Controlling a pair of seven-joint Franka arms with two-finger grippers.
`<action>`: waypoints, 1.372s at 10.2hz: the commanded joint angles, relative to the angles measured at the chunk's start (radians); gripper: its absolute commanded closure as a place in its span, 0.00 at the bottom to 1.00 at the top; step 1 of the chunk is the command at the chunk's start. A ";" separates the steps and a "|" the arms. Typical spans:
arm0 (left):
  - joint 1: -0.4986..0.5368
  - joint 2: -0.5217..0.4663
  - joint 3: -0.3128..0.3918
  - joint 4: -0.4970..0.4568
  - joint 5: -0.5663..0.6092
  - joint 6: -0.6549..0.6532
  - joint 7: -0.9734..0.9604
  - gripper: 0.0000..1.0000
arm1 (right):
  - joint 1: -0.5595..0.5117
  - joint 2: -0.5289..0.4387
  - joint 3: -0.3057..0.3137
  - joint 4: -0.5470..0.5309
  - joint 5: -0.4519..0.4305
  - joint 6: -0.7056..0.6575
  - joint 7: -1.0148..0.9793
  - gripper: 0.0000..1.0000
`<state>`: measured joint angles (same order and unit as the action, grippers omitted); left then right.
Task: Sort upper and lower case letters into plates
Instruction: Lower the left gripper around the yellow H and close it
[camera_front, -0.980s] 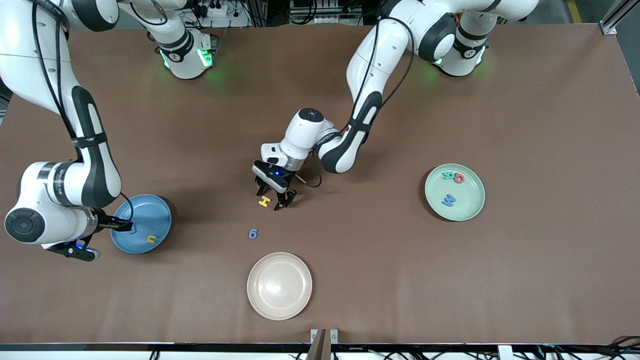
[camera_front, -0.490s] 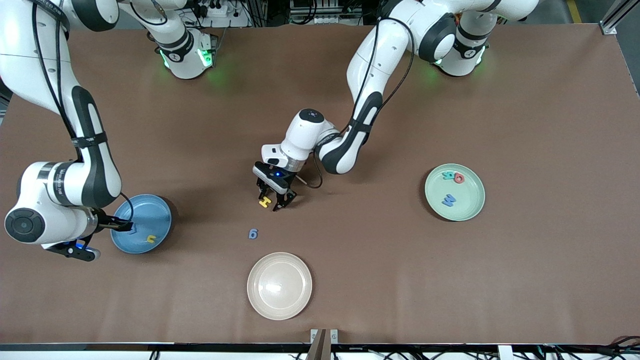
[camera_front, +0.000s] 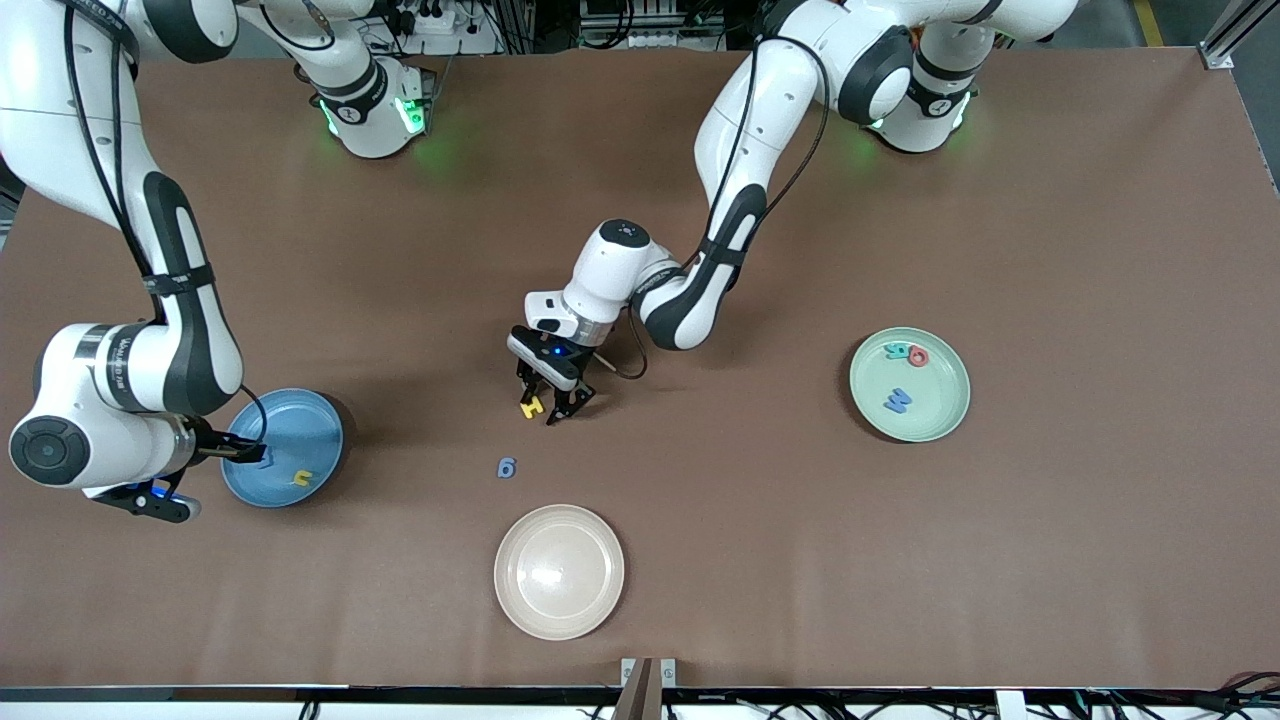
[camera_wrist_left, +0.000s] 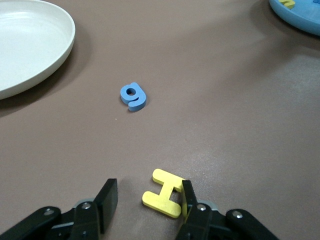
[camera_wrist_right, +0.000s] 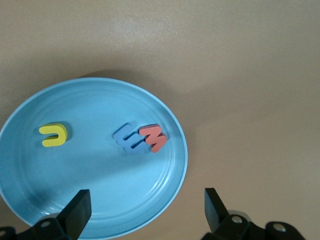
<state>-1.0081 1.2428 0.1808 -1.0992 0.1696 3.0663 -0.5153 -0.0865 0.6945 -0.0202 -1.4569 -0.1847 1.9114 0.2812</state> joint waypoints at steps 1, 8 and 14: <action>-0.013 0.038 0.029 0.053 0.007 0.006 -0.034 0.33 | -0.006 -0.004 0.008 0.004 -0.019 -0.008 0.009 0.00; -0.041 0.050 0.026 0.059 0.007 0.006 -0.026 0.39 | -0.001 -0.007 0.009 0.004 -0.019 -0.011 0.009 0.00; -0.041 0.050 0.035 0.059 0.007 0.006 -0.022 0.57 | -0.001 -0.009 0.009 0.004 -0.019 -0.011 0.010 0.00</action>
<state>-1.0416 1.2529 0.1920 -1.0856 0.1696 3.0665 -0.5153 -0.0848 0.6937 -0.0193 -1.4551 -0.1848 1.9114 0.2812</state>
